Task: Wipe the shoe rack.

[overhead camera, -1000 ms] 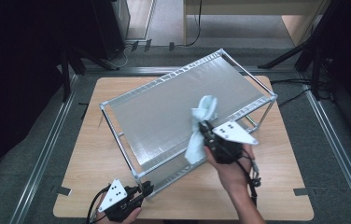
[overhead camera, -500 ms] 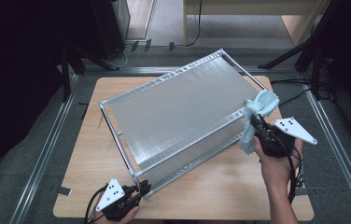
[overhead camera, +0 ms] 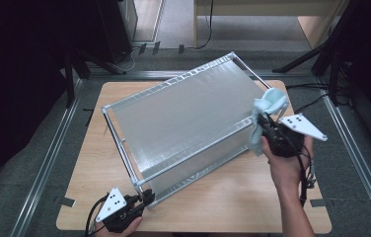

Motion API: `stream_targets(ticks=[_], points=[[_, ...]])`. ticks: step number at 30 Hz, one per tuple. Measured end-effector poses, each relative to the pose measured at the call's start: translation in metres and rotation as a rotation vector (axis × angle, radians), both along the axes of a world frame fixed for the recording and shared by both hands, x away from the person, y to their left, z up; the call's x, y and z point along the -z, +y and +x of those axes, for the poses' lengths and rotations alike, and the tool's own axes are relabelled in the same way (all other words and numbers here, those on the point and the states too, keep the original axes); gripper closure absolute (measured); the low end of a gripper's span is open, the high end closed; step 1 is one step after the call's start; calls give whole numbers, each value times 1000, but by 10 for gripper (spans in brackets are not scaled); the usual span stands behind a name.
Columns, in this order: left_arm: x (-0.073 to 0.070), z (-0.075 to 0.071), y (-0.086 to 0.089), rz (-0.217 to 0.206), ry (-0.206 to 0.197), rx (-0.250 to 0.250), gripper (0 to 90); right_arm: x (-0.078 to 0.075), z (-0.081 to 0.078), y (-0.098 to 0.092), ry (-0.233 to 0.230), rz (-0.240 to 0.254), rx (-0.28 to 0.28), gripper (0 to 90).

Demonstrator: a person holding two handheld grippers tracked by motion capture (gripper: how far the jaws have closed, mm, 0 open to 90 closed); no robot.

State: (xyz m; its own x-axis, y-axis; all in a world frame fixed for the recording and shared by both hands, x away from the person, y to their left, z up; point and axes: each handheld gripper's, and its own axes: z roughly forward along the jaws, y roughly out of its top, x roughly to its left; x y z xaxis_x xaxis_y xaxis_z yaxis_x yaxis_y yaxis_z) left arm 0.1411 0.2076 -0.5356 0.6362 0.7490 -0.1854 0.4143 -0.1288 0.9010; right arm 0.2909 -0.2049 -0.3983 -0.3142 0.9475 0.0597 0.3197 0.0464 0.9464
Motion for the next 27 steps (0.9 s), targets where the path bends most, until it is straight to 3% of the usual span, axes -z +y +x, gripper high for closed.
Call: stream_targets(ticks=[8,19,21,24,27], points=[[0,0,-1,1,0,1,784,-3,-21,64,13,-18,-159,824],[0,1,-2,0,-1,4,783,-7,-58,159,32,-21,-442,821],[0,1,-2,1,-1,4,783,-5,-67,178,33,-37,-520,819],[0,1,-2,0,-1,4,783,-3,-79,198,29,-69,-574,819],[0,1,-3,1,0,3,784,0,-79,205,5,-147,-550,821]])
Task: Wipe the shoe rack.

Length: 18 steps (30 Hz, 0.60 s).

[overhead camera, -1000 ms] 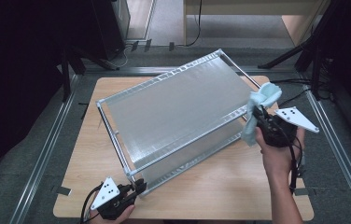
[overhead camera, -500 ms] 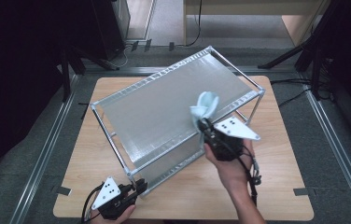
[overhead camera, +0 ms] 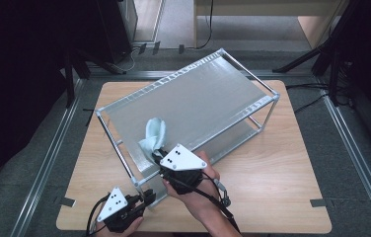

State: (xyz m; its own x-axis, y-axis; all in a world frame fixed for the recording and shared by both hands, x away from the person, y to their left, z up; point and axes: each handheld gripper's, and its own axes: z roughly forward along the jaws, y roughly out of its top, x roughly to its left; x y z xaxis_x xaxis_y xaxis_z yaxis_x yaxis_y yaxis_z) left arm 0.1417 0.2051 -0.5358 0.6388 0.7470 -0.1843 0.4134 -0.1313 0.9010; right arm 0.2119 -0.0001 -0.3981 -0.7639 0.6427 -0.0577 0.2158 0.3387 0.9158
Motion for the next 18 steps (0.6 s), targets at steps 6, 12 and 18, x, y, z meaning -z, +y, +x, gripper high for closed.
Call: stream_targets(ticks=[6,12,18], points=[[0,1,1,9,1,14,785,4,30,-32,19,19,122,825],[0,0,1,9,3,15,784,2,51,-74,30,35,239,829],[-1,0,3,10,7,18,784,1,56,-113,21,37,337,830]])
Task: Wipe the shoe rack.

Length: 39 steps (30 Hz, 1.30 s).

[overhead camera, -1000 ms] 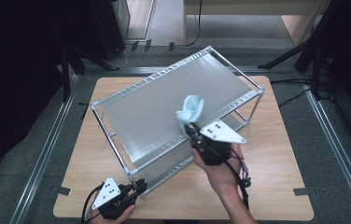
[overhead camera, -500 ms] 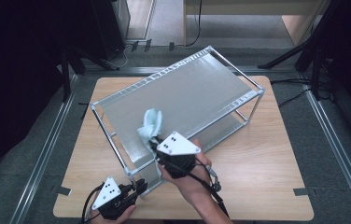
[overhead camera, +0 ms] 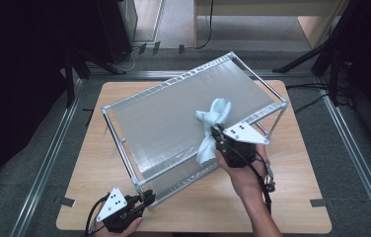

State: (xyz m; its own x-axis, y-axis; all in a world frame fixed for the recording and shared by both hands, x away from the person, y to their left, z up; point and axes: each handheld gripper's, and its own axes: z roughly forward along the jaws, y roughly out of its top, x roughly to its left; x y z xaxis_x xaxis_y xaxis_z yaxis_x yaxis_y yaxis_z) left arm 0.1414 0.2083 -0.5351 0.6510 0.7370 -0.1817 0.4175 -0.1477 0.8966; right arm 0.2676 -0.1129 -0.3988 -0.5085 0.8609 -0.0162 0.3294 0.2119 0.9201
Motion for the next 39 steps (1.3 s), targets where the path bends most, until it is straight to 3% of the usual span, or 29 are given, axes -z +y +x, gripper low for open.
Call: stream_targets(ticks=[2,11,17,19,26,32,35,39], points=[[0,0,1,0,0,-3,783,0,3,-12,-6,7,36,829],[0,0,6,-4,7,-26,782,-4,18,-85,-71,-9,301,821],[0,0,8,-8,9,-35,781,2,18,-137,-64,53,436,815],[0,0,8,-5,10,-35,781,11,17,-146,-54,66,444,816],[0,1,9,-5,12,-38,781,57,13,-138,-28,40,483,827],[0,1,9,-5,9,-37,781,107,35,-115,118,-37,412,829],[0,1,9,-5,9,-37,782,120,49,-102,148,-80,342,827],[0,1,8,-5,9,-39,782,138,66,-95,219,-118,328,823]])
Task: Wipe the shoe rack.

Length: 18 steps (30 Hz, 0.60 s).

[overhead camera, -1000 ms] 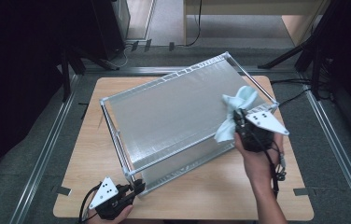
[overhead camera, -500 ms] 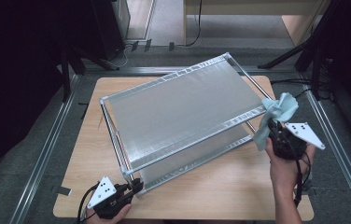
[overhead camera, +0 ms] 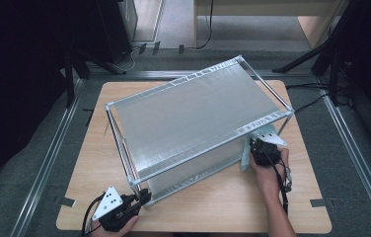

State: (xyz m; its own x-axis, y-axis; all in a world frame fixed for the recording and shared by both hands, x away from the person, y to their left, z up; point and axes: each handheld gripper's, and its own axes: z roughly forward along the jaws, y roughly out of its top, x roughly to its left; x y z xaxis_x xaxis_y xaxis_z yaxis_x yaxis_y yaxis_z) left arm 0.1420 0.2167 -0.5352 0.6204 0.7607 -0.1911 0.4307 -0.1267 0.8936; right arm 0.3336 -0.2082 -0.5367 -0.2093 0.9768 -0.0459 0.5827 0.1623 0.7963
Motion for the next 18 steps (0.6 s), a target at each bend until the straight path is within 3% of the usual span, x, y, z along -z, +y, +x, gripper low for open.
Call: stream_targets(ticks=[2,6,13,18], points=[[0,0,0,0,0,0,781,9,4,1,34,-3,-7,821],[0,0,0,-3,1,-1,781,10,3,5,39,11,-19,823],[0,0,-6,-4,-1,7,780,12,-12,25,47,42,-135,823],[1,1,-13,-9,-2,19,779,13,-27,48,50,38,-203,823]])
